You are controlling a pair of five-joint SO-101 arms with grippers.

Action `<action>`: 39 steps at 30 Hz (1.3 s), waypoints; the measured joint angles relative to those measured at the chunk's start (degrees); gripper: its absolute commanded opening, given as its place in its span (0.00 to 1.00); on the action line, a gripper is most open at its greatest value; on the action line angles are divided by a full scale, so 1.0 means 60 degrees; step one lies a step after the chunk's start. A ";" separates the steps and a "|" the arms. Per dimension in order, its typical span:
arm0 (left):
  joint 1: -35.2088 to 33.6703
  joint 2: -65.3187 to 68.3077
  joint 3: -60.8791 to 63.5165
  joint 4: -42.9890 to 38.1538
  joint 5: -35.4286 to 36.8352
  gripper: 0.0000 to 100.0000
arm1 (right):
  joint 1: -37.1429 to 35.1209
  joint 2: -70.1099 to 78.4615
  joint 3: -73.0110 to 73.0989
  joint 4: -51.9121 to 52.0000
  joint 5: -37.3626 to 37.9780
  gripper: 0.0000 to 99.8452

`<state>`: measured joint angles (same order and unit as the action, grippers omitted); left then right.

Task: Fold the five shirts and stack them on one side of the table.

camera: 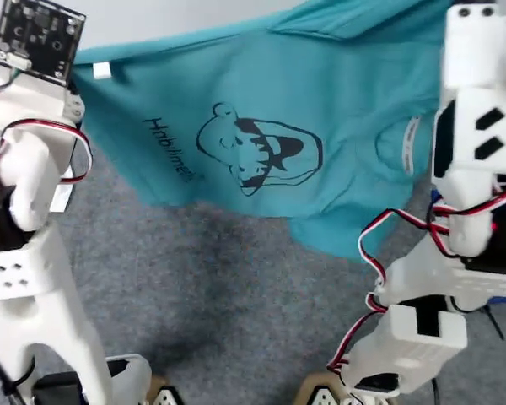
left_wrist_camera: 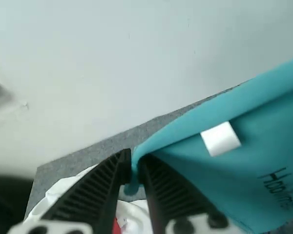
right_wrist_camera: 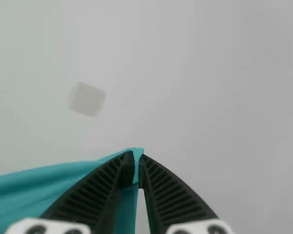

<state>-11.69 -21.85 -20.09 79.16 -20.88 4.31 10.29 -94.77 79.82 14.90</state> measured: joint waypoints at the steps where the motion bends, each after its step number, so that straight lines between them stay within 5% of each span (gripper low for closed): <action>1: 0.0000 -0.0073 -0.0029 0.0088 0.0000 0.00 | 0.0000 0.0000 0.0000 0.0000 0.0000 0.01; 22: -0.0015 -0.5289 -0.0088 0.0821 -0.0015 0.00 | 0.1026 -0.4322 -0.0176 0.2198 0.0454 0.01; 27: -0.0015 -0.6242 -0.0088 0.0821 -0.1040 0.00 | 0.1582 -0.5172 -0.0176 0.2212 0.0469 0.01; 39: -0.0542 -0.6725 0.0703 0.1377 -0.1480 0.00 | 0.1817 -0.5348 0.0366 0.2227 0.0278 0.01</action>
<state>-14.95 -62.20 -15.87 87.43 -29.76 15.21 -21.80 -92.57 93.19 16.57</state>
